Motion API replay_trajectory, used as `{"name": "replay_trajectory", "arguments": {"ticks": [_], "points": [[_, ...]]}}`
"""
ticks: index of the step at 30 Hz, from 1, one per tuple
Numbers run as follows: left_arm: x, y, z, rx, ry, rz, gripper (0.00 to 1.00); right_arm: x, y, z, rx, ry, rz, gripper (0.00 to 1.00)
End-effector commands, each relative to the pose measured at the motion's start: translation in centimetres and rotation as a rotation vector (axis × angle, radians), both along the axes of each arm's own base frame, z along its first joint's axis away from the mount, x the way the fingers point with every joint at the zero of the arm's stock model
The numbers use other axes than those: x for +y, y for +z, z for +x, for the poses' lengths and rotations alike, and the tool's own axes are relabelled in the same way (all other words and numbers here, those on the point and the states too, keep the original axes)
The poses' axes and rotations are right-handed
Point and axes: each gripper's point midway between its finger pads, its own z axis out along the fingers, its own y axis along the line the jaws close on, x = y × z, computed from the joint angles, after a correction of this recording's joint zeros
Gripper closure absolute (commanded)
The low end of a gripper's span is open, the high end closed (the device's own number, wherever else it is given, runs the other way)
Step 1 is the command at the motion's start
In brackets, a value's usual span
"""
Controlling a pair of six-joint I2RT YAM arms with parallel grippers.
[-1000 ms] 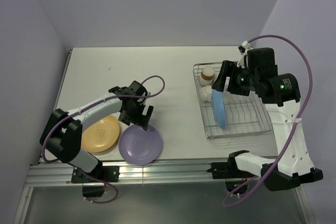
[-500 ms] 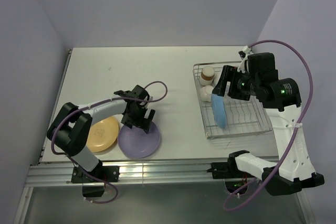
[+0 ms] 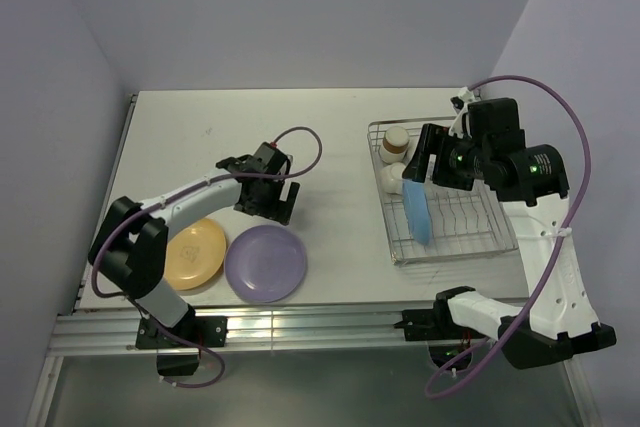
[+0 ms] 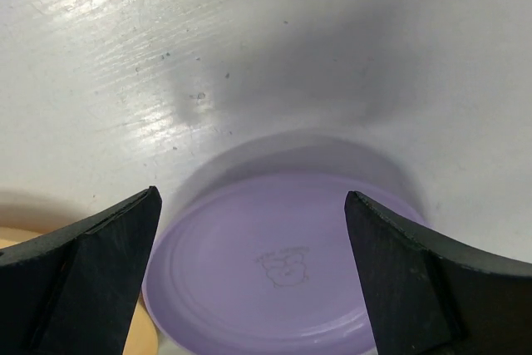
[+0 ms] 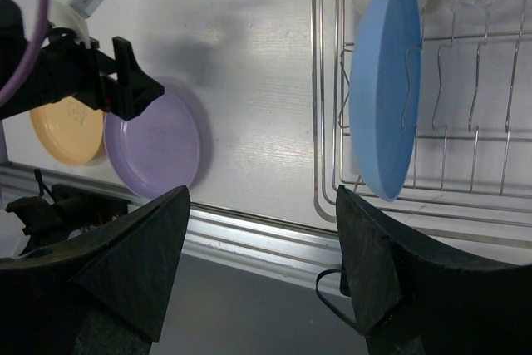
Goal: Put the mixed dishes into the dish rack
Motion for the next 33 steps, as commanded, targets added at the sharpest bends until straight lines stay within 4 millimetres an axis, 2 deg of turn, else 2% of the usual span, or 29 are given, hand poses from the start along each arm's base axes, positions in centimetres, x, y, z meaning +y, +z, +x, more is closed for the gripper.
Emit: {"name": "replay_trajectory", "arguments": {"ticks": [1, 7, 9, 18, 21, 23, 27, 28, 29, 30, 33], "points": [[0.7, -1.8, 0.5, 0.020, 0.018, 0.064, 0.01, 0.0, 1.6, 0.4, -0.071, 0.014, -0.003, 0.22], [0.2, -4.2, 0.1, 0.092, -0.021, 0.025, 0.01, -0.6, 1.0, -0.3, -0.060, 0.017, -0.037, 0.22], [-0.3, -4.3, -0.4, 0.114, -0.042, -0.011, 0.01, -0.8, 0.7, -0.4, -0.056, 0.015, -0.051, 0.22], [-0.3, -4.1, -2.9, 0.161, -0.010, -0.078, 0.01, -0.3, 0.2, 0.0, -0.056, 0.031, -0.030, 0.22], [-0.8, -4.3, -3.9, 0.194, -0.004, -0.126, 0.05, 0.0, 0.1, 0.2, -0.056, 0.037, -0.021, 0.22], [-1.1, -4.6, -4.6, 0.224, -0.007, -0.142, 0.18, 0.1, 0.1, 0.3, -0.056, 0.042, -0.013, 0.22], [-2.2, -4.7, -5.3, 0.279, -0.020, -0.190, 0.61, 0.2, 0.2, 0.3, -0.056, 0.042, -0.009, 0.22], [-2.8, -4.2, -5.0, 0.277, -0.030, -0.204, 0.84, 0.2, 0.2, 0.3, -0.057, 0.042, -0.006, 0.22], [-3.1, -4.2, -4.8, 0.286, -0.041, -0.209, 0.97, 0.5, 0.4, 0.2, -0.054, 0.046, 0.006, 0.22], [-3.3, -3.8, -4.9, 0.300, -0.046, -0.212, 1.00, 0.6, 0.5, 0.1, -0.054, 0.047, 0.014, 0.22], [-5.5, -1.0, -3.5, 0.280, -0.085, -0.292, 1.00, 1.1, 0.9, -0.2, -0.043, 0.063, 0.046, 0.22]]}}
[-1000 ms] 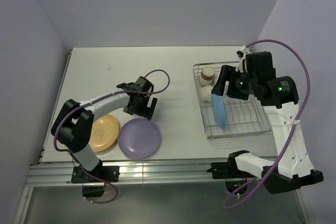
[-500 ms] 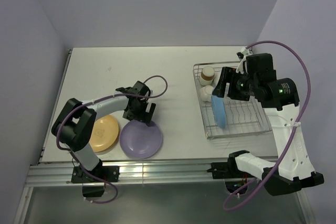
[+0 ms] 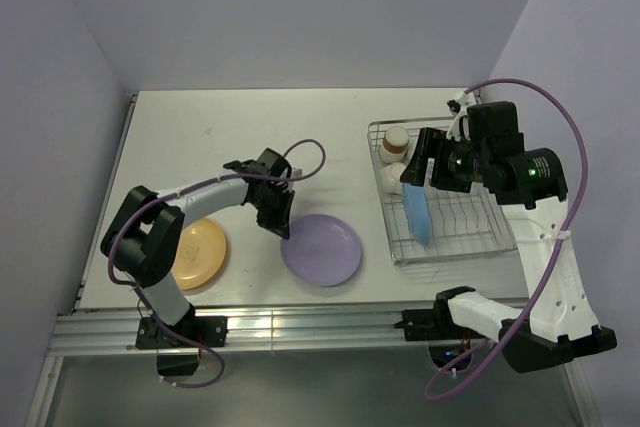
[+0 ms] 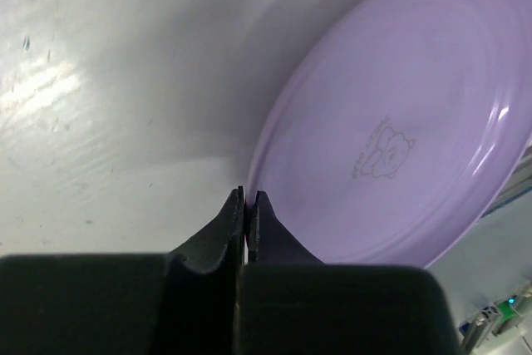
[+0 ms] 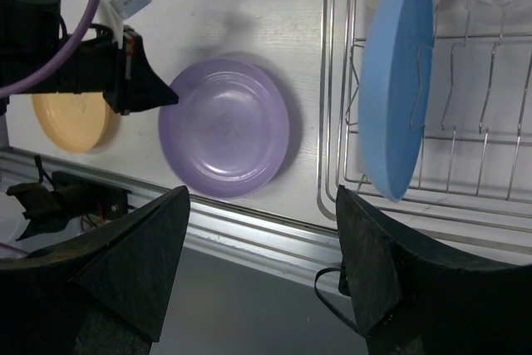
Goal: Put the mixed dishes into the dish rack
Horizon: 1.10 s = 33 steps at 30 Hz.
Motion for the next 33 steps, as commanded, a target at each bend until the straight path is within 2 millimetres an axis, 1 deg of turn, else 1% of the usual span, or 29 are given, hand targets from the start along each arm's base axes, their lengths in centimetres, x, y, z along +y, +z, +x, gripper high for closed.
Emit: {"name": "replay_trajectory", "arguments": {"ticks": [1, 3, 4, 5, 6, 7, 9, 10, 11, 12, 13, 14, 15, 16, 17, 18, 19, 20, 21, 22, 23, 24, 25, 26, 27, 29, 30, 32, 33], "points": [[-3.1, 4.2, 1.8, -0.021, -0.032, -0.132, 1.00, 1.0, 1.8, 0.1, -0.050, 0.030, 0.052, 0.22], [-4.4, 6.7, 2.6, -0.042, -0.030, -0.193, 1.00, 1.2, 2.2, -0.2, -0.054, 0.039, 0.066, 0.22], [-5.3, 8.8, 3.3, -0.068, -0.033, -0.236, 1.00, 1.2, 2.5, -0.2, -0.058, 0.040, 0.068, 0.22], [-5.6, 9.9, 3.6, -0.082, -0.026, -0.251, 1.00, 1.2, 2.6, -0.3, -0.056, 0.040, 0.070, 0.22], [-6.0, 11.6, 4.4, -0.116, -0.022, -0.272, 1.00, 1.3, 2.7, -0.4, -0.057, 0.048, 0.075, 0.22], [-6.0, 12.3, 4.6, -0.132, -0.016, -0.273, 1.00, 1.4, 2.7, -0.5, -0.055, 0.052, 0.077, 0.22], [-5.0, 13.3, 5.1, -0.167, 0.024, -0.228, 1.00, 1.6, 2.8, -0.7, -0.052, 0.068, 0.082, 0.22], [-4.8, 14.3, 5.6, -0.198, 0.037, -0.217, 1.00, 2.1, 3.0, -1.0, -0.050, 0.095, 0.102, 0.22], [-3.5, 14.7, 5.9, -0.227, 0.080, -0.159, 1.00, 2.4, 3.1, -1.1, -0.055, 0.112, 0.108, 0.23], [-3.1, 15.6, 6.4, -0.257, 0.099, -0.148, 1.00, 2.6, 3.3, -1.0, -0.058, 0.122, 0.111, 0.23], [-2.7, 16.5, 6.5, -0.285, 0.110, -0.146, 1.00, 3.3, 3.5, -1.4, -0.060, 0.158, 0.105, 0.24], [-1.9, 16.7, 6.7, -0.302, 0.143, -0.108, 1.00, 3.8, 3.3, -1.2, -0.044, 0.171, 0.091, 0.25], [-1.6, 17.6, 7.0, -0.326, 0.156, -0.101, 1.00, 4.3, 4.1, -1.2, -0.067, 0.185, 0.078, 0.25], [-1.2, 18.0, 7.1, -0.339, 0.168, -0.090, 1.00, 4.8, 4.3, -1.3, -0.073, 0.204, 0.058, 0.25], [-0.9, 18.2, 7.2, -0.346, 0.172, -0.078, 1.00, 6.2, 3.8, -1.3, -0.058, 0.245, 0.011, 0.25], [-0.5, 18.3, 7.2, -0.350, 0.177, -0.060, 1.00, 7.0, 4.8, -1.4, -0.085, 0.266, 0.003, 0.25], [-0.4, 18.2, 7.1, -0.345, 0.174, -0.052, 1.00, 7.7, 4.8, -1.3, -0.089, 0.281, -0.012, 0.25], [-0.3, 18.1, 7.0, -0.339, 0.173, -0.048, 1.00, 9.2, 4.4, -1.2, -0.080, 0.314, -0.048, 0.25], [-0.3, 18.0, 6.7, -0.326, 0.169, -0.049, 1.00, 10.0, 5.2, -1.2, -0.107, 0.334, -0.047, 0.25], [-0.3, 18.0, 6.5, -0.320, 0.171, -0.053, 1.00, 10.8, 5.3, -1.3, -0.114, 0.356, -0.059, 0.25], [-0.3, 18.1, 6.3, -0.318, 0.167, -0.061, 1.00, 12.0, 4.6, -0.8, -0.104, 0.378, -0.093, 0.25], [-0.4, 17.8, 6.0, -0.306, 0.165, -0.065, 1.00, 13.1, 4.8, -1.1, -0.142, 0.406, -0.132, 0.25], [-0.6, 18.0, 5.7, -0.299, 0.158, -0.087, 1.00, 13.7, 4.5, -1.0, -0.152, 0.418, -0.168, 0.25], [-0.7, 18.1, 5.5, -0.291, 0.155, -0.099, 1.00, 14.6, 3.5, -0.7, -0.150, 0.438, -0.228, 0.25], [-0.8, 17.9, 5.3, -0.280, 0.151, -0.106, 1.00, 15.3, 3.2, -1.0, -0.201, 0.446, -0.312, 0.25], [-1.1, 18.1, 4.8, -0.258, 0.141, -0.131, 1.00, 16.4, 2.2, -0.8, -0.250, 0.459, -0.415, 0.24], [-1.1, 17.9, 4.7, -0.248, 0.137, -0.134, 1.00, 16.7, 1.2, -1.3, -0.279, 0.476, -0.489, 0.24], [-1.2, 17.8, 4.3, -0.220, 0.134, -0.148, 1.00, 17.3, 0.5, -1.4, -0.307, 0.488, -0.524, 0.25], [-1.3, 17.9, 4.2, -0.215, 0.131, -0.155, 1.00, 17.3, -0.3, -1.5, -0.301, 0.499, -0.549, 0.25]]}}
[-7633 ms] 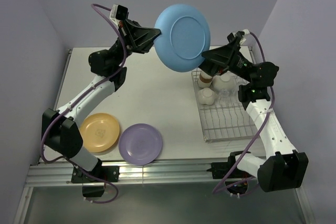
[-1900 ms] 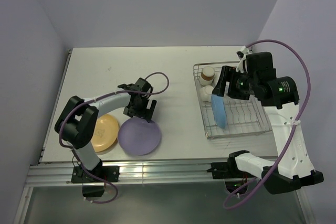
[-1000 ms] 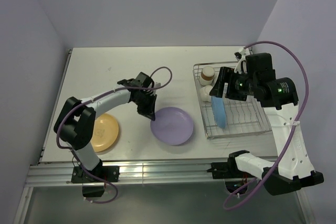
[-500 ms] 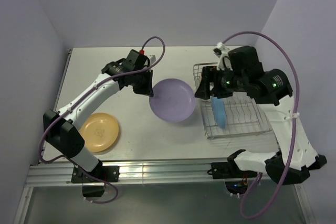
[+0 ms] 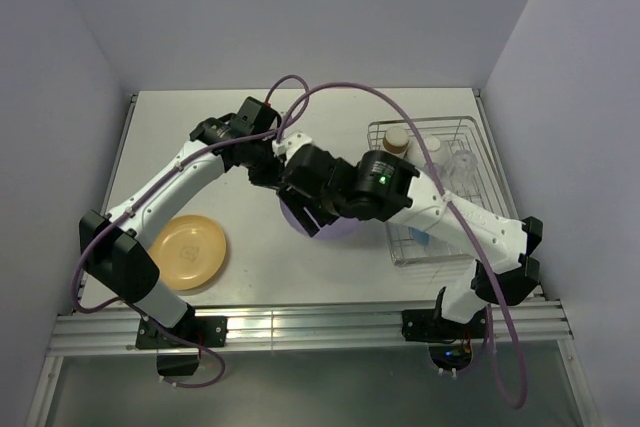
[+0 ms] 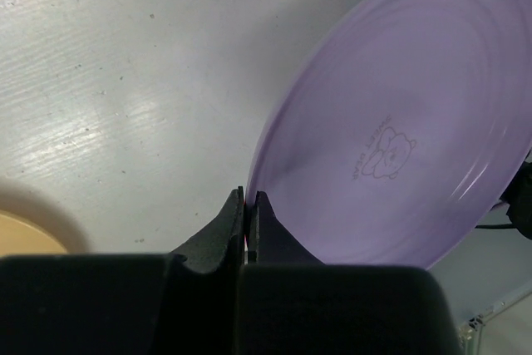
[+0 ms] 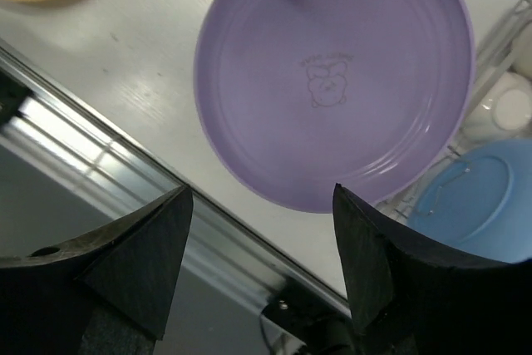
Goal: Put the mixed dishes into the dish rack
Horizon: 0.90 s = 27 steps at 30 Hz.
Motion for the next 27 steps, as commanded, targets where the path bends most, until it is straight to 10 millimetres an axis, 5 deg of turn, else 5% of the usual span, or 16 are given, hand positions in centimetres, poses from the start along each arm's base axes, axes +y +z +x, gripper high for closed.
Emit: {"name": "replay_trajectory", "arguments": {"ticks": [1, 19, 27], "points": [[-0.5, 2.3, -1.2, 0.003, -0.017, -0.092, 1.00, -1.5, 0.8, 1.6, -0.184, -0.051, -0.088, 0.25], [-1.9, 2.9, -1.9, 0.086, -0.055, -0.202, 1.00, 2.3, -6.3, -3.5, -0.166, 0.183, -0.307, 0.30], [-2.4, 3.7, -2.5, 0.100, -0.072, -0.244, 1.00, 0.5, -8.9, -2.4, -0.243, 0.130, -0.448, 0.32]]}}
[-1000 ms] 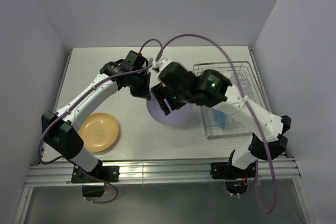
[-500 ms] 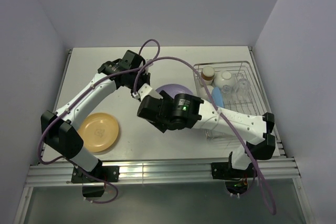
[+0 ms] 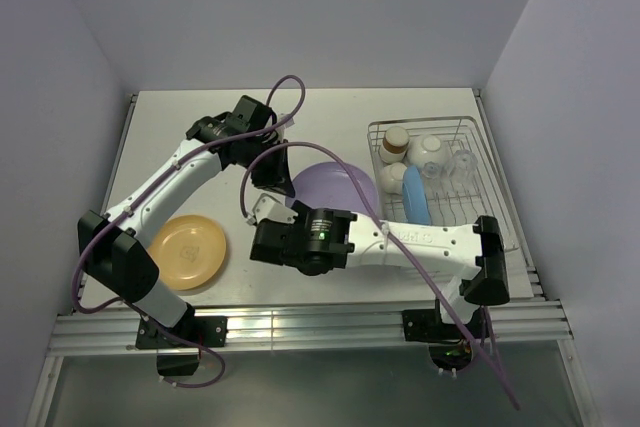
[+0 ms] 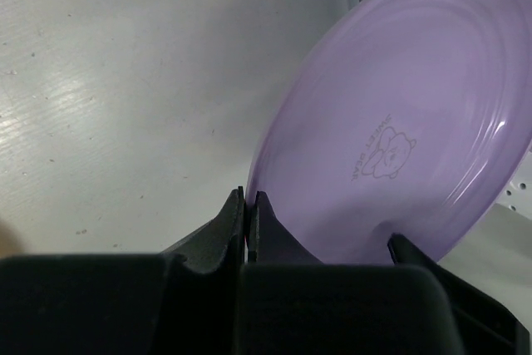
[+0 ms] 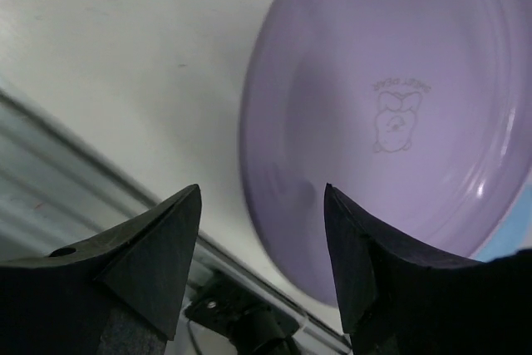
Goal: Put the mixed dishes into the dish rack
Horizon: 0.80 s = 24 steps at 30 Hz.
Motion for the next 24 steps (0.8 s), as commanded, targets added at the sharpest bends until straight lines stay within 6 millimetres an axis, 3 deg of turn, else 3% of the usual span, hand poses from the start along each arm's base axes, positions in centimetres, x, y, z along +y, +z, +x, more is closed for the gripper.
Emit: {"name": "replay_trajectory", "arguments": {"ticks": [1, 5, 6, 8, 10, 11, 14, 17, 19, 22, 24], "points": [[-0.9, 2.8, -0.7, -0.021, -0.017, -0.108, 1.00, -1.1, -0.2, 2.3, -0.174, -0.070, -0.076, 0.32], [-0.9, 1.9, -1.7, 0.015, -0.038, -0.121, 1.00, -2.8, -0.5, 4.3, -0.346, -0.121, -0.197, 0.42], [-0.8, 1.8, -1.9, 0.020, -0.042, -0.119, 1.00, -2.9, -0.3, 4.5, -0.366, -0.126, -0.201, 0.67], [-0.8, 1.7, -2.1, 0.026, -0.043, -0.123, 1.00, -2.8, 0.9, 4.9, -0.425, -0.148, -0.194, 1.00], [-0.7, 2.0, -2.0, 0.019, -0.032, -0.124, 0.99, -2.8, 2.0, 5.0, -0.455, -0.154, -0.178, 1.00], [-0.7, 2.3, -1.9, 0.013, -0.025, -0.126, 0.68, -2.5, 2.7, 4.9, -0.462, -0.147, -0.156, 1.00], [0.1, 2.9, -0.6, -0.028, 0.052, -0.105, 0.01, -1.7, 4.6, 4.8, -0.439, -0.141, -0.067, 1.00], [2.4, 4.3, 1.9, -0.128, 0.194, -0.069, 0.01, -0.7, 6.0, 3.7, -0.335, -0.110, 0.046, 1.00], [5.4, 5.7, 4.0, -0.215, 0.339, -0.015, 0.01, -0.4, 6.9, 2.6, -0.250, -0.095, 0.139, 1.00], [9.1, 7.0, 5.3, -0.294, 0.487, 0.065, 0.01, -0.5, 9.2, 1.4, -0.135, -0.116, 0.303, 1.00], [9.7, 7.1, 4.9, -0.296, 0.501, 0.082, 0.01, -1.4, 11.1, 1.0, -0.083, -0.153, 0.422, 1.00]]}}
